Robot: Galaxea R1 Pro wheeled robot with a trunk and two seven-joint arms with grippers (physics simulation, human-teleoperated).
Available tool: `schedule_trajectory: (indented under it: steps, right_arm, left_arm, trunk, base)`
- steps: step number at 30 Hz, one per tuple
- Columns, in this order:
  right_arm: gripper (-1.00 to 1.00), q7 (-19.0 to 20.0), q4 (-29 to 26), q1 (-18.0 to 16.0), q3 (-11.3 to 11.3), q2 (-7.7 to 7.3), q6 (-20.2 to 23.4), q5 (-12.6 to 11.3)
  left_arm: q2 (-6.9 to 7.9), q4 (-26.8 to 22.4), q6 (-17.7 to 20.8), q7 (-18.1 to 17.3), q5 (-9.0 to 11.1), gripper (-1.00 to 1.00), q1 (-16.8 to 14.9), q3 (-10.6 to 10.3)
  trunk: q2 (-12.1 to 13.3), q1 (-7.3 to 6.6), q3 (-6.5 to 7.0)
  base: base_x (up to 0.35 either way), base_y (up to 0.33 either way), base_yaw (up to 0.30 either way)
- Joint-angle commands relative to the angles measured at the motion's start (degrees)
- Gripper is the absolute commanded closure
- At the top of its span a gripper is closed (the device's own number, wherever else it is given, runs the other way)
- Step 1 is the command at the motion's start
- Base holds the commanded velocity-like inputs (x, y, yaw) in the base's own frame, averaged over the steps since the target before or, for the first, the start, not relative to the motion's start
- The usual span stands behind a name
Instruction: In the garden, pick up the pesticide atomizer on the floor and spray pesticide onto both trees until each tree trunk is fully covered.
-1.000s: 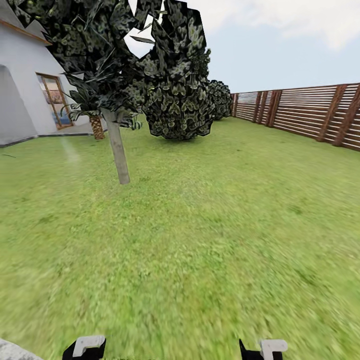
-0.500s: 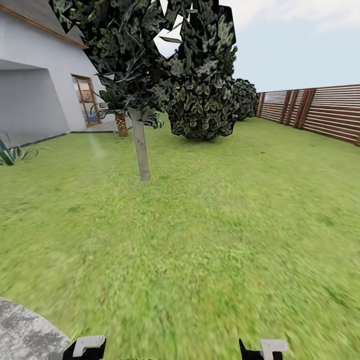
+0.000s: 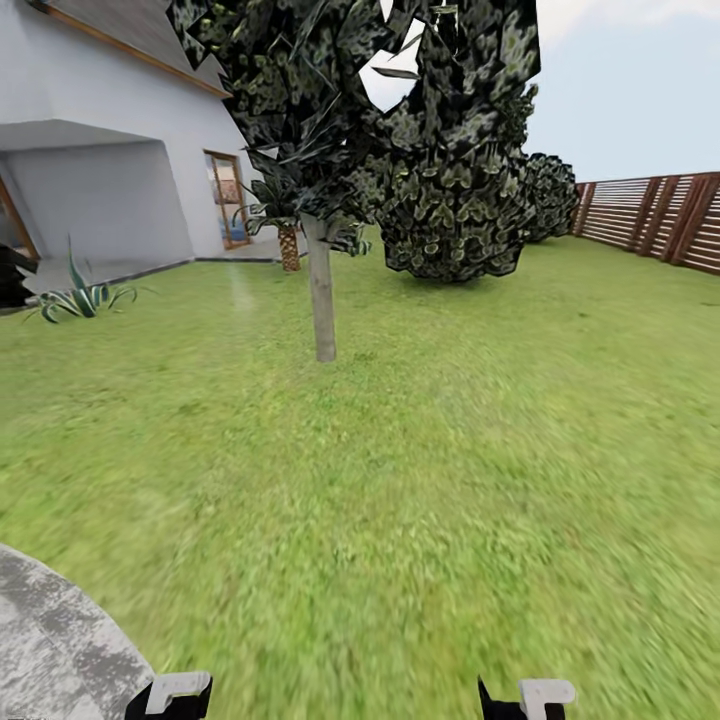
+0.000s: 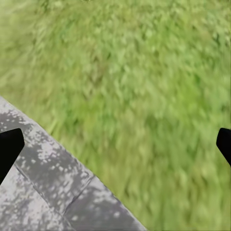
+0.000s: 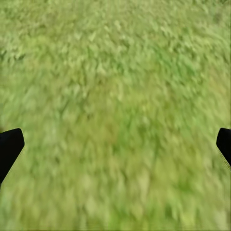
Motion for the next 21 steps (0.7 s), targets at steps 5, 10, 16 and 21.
schedule_trajectory:
  steps: [5, 10, 16, 21]
  right_arm:
    - [-1.0, 0.0, 0.0, 0.0, 0.0, 0.0, 0.0, 0.0]
    - [-1.0, 0.0, 0.0, 0.0, 0.0, 0.0, 0.0, 0.0]
    - [-1.0, 0.0, 0.1, 0.0, 0.0, 0.0, 0.1, 0.0]
    - [-1.0, 0.0, 0.1, 0.0, 0.0, 0.0, 0.1, 0.0]
  left_arm:
    - [-0.02, 0.0, 0.0, 0.1, 0.0, -1.0, 0.0, 0.0]
    - [-0.24, 0.0, 0.0, 0.1, 0.0, -1.0, 0.0, 0.0]
    - [-0.26, 0.0, 0.0, 0.2, 0.0, -1.0, 0.0, 0.0]
    - [-0.26, 0.0, 0.0, 0.2, 0.0, -1.0, 0.0, 0.0]
  trunk:
    - [0.0, 0.0, 0.0]
    - [0.0, 0.0, 0.0]
    - [0.0, 0.0, 0.0]
    - [0.0, 0.0, 0.0]
  base:
    - [0.252, -0.198, 0.279]
    - [0.237, -0.198, 0.279]
    - [0.236, -0.198, 0.279]
    - [0.235, -0.198, 0.279]
